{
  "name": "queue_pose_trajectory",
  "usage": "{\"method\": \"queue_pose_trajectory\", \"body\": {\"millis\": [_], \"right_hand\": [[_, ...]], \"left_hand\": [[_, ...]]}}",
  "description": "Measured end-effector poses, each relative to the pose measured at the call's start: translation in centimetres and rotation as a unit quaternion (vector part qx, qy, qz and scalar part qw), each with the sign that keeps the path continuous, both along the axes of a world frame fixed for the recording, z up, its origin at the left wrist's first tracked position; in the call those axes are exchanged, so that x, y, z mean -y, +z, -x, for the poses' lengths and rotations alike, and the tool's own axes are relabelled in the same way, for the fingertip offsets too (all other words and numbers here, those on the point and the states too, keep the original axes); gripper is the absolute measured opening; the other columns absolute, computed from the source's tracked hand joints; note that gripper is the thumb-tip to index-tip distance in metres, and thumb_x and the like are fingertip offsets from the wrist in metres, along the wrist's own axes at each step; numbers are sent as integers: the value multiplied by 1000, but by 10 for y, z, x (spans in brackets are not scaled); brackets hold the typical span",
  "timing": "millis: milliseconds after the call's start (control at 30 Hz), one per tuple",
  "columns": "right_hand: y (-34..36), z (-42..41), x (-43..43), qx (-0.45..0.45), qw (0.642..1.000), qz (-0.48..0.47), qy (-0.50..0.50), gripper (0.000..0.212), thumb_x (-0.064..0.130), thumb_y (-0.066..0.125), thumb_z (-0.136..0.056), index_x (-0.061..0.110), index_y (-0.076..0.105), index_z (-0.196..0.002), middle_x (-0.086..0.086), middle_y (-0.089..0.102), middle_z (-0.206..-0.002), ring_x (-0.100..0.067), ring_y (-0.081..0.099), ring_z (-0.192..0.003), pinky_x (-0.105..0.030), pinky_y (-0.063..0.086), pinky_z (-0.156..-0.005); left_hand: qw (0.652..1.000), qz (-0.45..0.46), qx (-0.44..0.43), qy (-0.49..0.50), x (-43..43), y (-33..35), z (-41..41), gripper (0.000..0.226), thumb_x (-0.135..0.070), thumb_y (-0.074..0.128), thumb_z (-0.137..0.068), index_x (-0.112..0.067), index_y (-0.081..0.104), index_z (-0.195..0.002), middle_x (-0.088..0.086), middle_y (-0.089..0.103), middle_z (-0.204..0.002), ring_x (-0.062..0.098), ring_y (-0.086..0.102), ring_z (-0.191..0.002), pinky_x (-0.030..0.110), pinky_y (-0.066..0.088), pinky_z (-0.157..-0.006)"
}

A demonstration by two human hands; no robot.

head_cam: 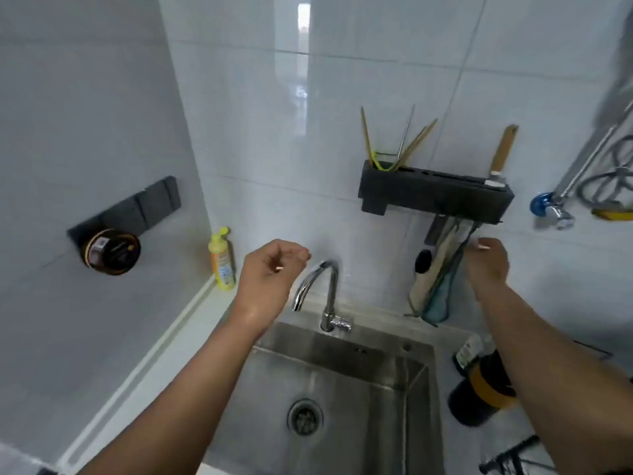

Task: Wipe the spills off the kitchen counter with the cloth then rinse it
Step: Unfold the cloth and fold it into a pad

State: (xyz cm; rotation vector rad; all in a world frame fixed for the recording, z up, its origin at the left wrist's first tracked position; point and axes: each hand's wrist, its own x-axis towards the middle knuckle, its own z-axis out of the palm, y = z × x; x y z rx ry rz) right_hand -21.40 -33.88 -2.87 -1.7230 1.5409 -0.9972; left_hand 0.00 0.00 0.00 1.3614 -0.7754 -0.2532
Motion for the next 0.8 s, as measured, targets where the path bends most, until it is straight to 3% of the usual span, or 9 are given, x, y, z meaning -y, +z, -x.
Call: {"method": "queue_pose_trajectory", "body": {"millis": [100, 167, 233, 333, 433, 567, 667, 800], "right_hand": [[0, -10, 19, -20, 999, -1, 40, 34, 23, 51, -98, 2, 59, -124, -23, 60, -127, -39, 58, -114, -37, 44, -94], [-3, -15, 29, -45, 998, -1, 54, 28, 18, 47, -99, -3, 64, -106, -28, 64, -115, -39, 61, -104, -33, 40, -79], [-7, -17, 33, -56, 996, 7, 63, 31, 20, 43, -101, -2, 65, -101, -28, 64, -110, -37, 60, -96, -30, 36, -75], [-13, -15, 38, -35, 997, 9, 70, 35, 25, 42, -103, 0, 66, -105, -24, 65, -109, -34, 60, -95, -28, 37, -76], [-19, -14, 43, -16, 997, 14, 78, 36, 30, 44, -103, 2, 66, -95, -19, 64, -97, -29, 57, -87, -30, 40, -77], [-18, -13, 47, -4, 997, 11, 81, 37, 28, 44, -103, 9, 55, -73, -15, 61, -83, -27, 57, -78, -31, 40, -70], [-16, -14, 42, 23, 997, -4, 75, 36, 27, 43, -102, 13, 53, -70, -10, 59, -79, -24, 56, -77, -30, 40, -67], [-8, -6, 35, 64, 996, 30, 55, 32, 28, 45, -102, 9, 63, -83, -3, 62, -81, -16, 56, -72, -24, 37, -60]], "left_hand": [[997, -51, 40, 41, 20, -7, 0, 14, -13, 69, -88, -23, 74, -81, 8, 74, -85, 21, 68, -80, 39, 56, -81], [990, -101, 84, 42, 41, -12, -3, 12, -12, 67, -91, -21, 74, -86, -3, 74, -86, 5, 65, -80, 27, 53, -74], [980, -139, 141, 32, 69, -10, -5, 10, -17, 66, -92, -22, 73, -96, -14, 70, -91, -3, 62, -85, 15, 46, -69], [947, -189, 258, 12, 123, -1, -6, 32, -27, 64, -94, -19, 65, -125, -5, 64, -124, 10, 58, -115, 28, 48, -92], [878, -266, 399, -11, 176, 10, 0, 65, -36, 63, -93, -16, 41, -151, 3, 38, -158, 22, 35, -144, 40, 34, -114], [790, -371, 488, -12, 222, 11, 7, 92, -39, 62, -88, -18, 10, -161, 1, 6, -168, 21, 1, -154, 52, 15, -123], [780, -394, 486, 2, 228, 2, 11, 93, -33, 64, -84, -20, 11, -160, 2, 15, -164, 24, 1, -154, 59, 17, -120], [795, -384, 470, -4, 229, -2, 14, 95, -28, 65, -81, -21, 10, -159, 2, 16, -162, 25, 1, -153, 59, 30, -115]]}}
